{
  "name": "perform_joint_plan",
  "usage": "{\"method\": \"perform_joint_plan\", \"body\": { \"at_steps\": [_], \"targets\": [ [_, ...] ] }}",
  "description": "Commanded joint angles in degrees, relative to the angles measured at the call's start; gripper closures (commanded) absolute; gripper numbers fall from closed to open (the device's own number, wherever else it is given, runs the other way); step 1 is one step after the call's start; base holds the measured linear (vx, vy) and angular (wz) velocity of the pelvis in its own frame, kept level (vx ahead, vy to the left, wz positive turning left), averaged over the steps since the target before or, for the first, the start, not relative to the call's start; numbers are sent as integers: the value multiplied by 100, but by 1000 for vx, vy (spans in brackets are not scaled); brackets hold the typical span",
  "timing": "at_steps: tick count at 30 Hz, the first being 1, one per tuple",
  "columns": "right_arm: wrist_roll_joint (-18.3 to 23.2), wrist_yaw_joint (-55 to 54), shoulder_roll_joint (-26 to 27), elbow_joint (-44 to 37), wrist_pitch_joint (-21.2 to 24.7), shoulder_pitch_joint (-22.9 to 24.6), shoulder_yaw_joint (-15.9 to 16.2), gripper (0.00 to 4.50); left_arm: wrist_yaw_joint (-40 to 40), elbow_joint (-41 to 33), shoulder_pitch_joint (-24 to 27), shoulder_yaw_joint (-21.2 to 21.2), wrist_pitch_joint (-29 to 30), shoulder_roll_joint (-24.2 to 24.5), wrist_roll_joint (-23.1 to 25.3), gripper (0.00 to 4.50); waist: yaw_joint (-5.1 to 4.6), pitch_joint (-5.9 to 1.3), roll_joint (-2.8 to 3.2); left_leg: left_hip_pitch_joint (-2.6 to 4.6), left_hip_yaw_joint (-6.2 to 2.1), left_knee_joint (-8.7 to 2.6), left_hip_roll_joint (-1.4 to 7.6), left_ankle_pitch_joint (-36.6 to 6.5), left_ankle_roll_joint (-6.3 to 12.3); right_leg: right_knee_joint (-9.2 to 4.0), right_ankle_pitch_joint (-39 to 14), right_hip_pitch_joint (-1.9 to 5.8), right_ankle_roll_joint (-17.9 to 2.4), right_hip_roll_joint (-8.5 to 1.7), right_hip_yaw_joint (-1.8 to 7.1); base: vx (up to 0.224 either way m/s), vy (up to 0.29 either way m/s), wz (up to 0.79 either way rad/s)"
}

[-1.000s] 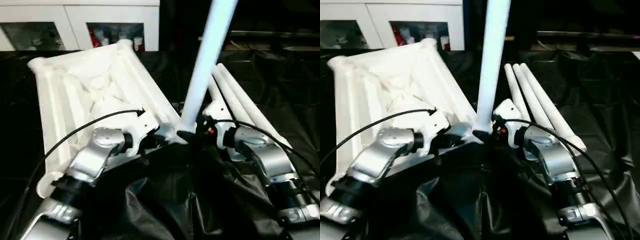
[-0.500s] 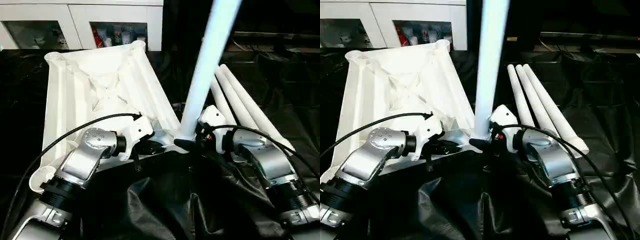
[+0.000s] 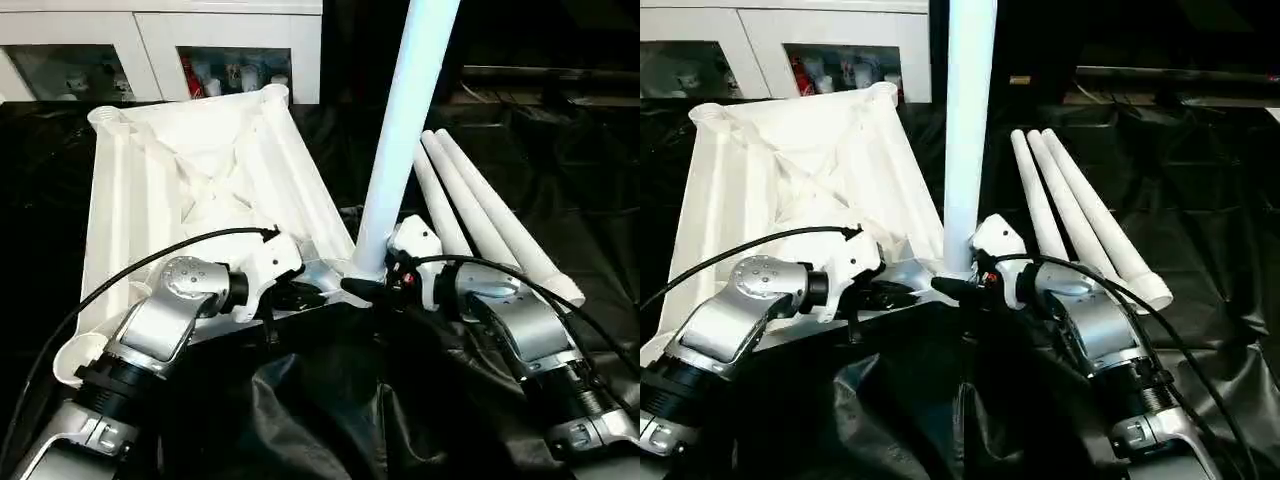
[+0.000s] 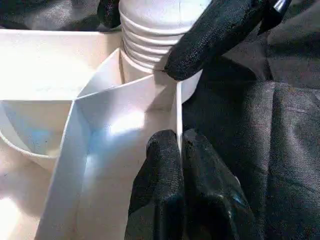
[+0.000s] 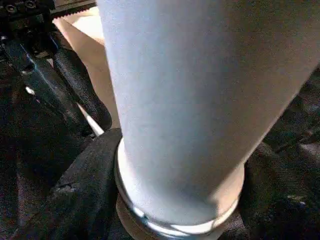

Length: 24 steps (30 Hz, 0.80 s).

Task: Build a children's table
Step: Rotate leg to tighten

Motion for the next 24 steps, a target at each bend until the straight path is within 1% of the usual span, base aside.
{"method": "perform_joint_plan", "body": {
  "at_steps": [1,3,4,5,6,7,8,9,10,11,12,13,14,15,16,17,19,20,21,22,24],
  "targets": [
    [-45,-146,70,101,-17,-8,-3,175,-210,-210,52,-199,-23,-89,-153,450,-13,-500,-3,225,-193,-407,379,-1692,61,-330,-1720,221,-1217,-299,215,0,0,0],
    [-31,-199,110,118,-9,9,-22,175,-168,-197,42,-190,-3,-110,-144,450,-17,-503,-5,218,-199,-410,377,-1675,51,-319,-1674,226,-1222,-296,209,0,0,0],
    [-40,-388,210,200,-1,18,-78,175,-63,-156,12,-162,60,-167,-130,450,-19,-506,-6,219,-199,-408,375,-1680,52,-318,-1664,229,-1221,-295,210,0,0,0],
    [-40,-388,210,200,-1,18,-78,175,-63,-156,12,-162,60,-167,-130,450,-25,-504,-4,221,-193,-406,375,-1686,50,-318,-1663,218,-1228,-297,215,0,0,0],
    [-84,-772,391,399,-17,-9,-180,175,216,-7,-94,-104,165,-310,-56,450,-38,-483,14,221,-187,-410,370,-1745,20,-335,-1720,193,-1236,-296,223,0,0,0],
    [-111,-1150,576,610,-11,-50,-289,175,507,151,-208,-54,266,-462,27,450,-43,-483,7,223,-195,-408,362,-1837,-38,-347,-1856,192,-1218,-304,219,0,0,0],
    [-123,-1655,831,887,22,-132,-447,175,922,381,-375,41,410,-696,108,450,-61,-469,20,223,-206,-412,355,-1961,-95,-364,-2045,172,-1177,-313,218,0,0,0],
    [-120,-2238,1137,1221,47,-262,-620,175,1400,624,-577,168,604,-1008,154,450,-73,-466,4,239,-208,-416,350,-2035,-133,-394,-2174,169,-1144,-305,210,0,0,0],
    [-120,-2238,1137,1221,47,-280,-620,175,1452,651,-600,182,623,-1043,157,450,-103,-453,13,247,-229,-419,339,-2197,-229,-405,-2358,152,-1125,-302,197,0,0,0],
    [-99,-2782,1441,1556,70,-420,-773,175,1851,858,-776,290,772,-1318,181,450,-124,-452,29,248,-239,-413,338,-2250,-294,-385,-2388,153,-1114,-302,194,-56,13,-4],
    [-85,-3134,1675,1813,58,-556,-851,175,2171,1029,-924,367,887,-1550,201,450,-136,-441,18,245,-262,-424,325,-2418,-334,-429,-2593,161,-1028,-304,168,-56,13,-4],
    [-92,-3367,1838,2002,13,-673,-881,175,2398,1156,-1030,419,928,-1714,217,450,-152,-435,39,257,-275,-416,322,-2552,-348,-448,-2703,141,-965,-313,166,0,0,0],
    [-107,-3534,1985,2173,-60,-802,-880,175,2573,1252,-1112,444,956,-1843,242,450,-166,-425,34,252,-272,-421,313,-2616,-341,-472,-2771,138,-911,-301,159,0,0,0],
    [-120,-3620,2068,2270,-111,-881,-872,175,2666,1301,-1156,455,969,-1911,258,450,-173,-426,34,265,-289,-419,307,-2738,-339,-490,-2900,129,-830,-303,140,0,0,0],
    [-85,-3667,2194,2368,-187,-989,-881,119,2735,1324,-1188,437,964,-1971,289,450,-177,-424,33,268,-290,-419,301,-2809,-319,-520,-2964,124,-755,-301,131,0,0,0],
    [-74,-3673,2232,2397,-211,-1019,-896,105,2744,1322,-1191,429,962,-1984,297,450,-177,-421,30,267,-296,-420,303,-2835,-309,-527,-2985,120,-731,-302,127,0,0,0],
    [-128,-3638,2305,2468,-272,-1096,-890,99,2685,1348,-1188,403,837,-1993,306,450,-179,-416,32,258,-310,-438,304,-2922,-280,-545,-3038,119,-636,-296,111,0,0,0],
    [-133,-3643,2309,2474,-278,-1101,-893,99,2683,1351,-1189,403,831,-1994,307,450,-185,-415,20,252,-309,-441,305,-2920,-275,-547,-3031,117,-630,-298,110,0,0,0],
    [-214,-3671,2340,2574,-360,-1166,-913,85,2609,1344,-1177,358,752,-1966,341,450,-180,-418,22,259,-314,-442,307,-2912,-269,-544,-3018,115,-636,-300,107,0,0,0],
    [-221,-3673,2342,2584,-368,-1172,-916,62,2602,1343,-1176,352,743,-1962,344,450,-186,-417,24,252,-314,-445,308,-2910,-267,-544,-2987,114,-648,-301,107,0,0,0],
    [-294,-3709,2324,2674,-468,-1223,-923,59,2514,1294,-1141,299,696,-1912,338,450,-193,-412,26,247,-316,-460,315,-2947,-273,-541,-2930,110,-669,-297,107,0,0,0]
  ]
}}
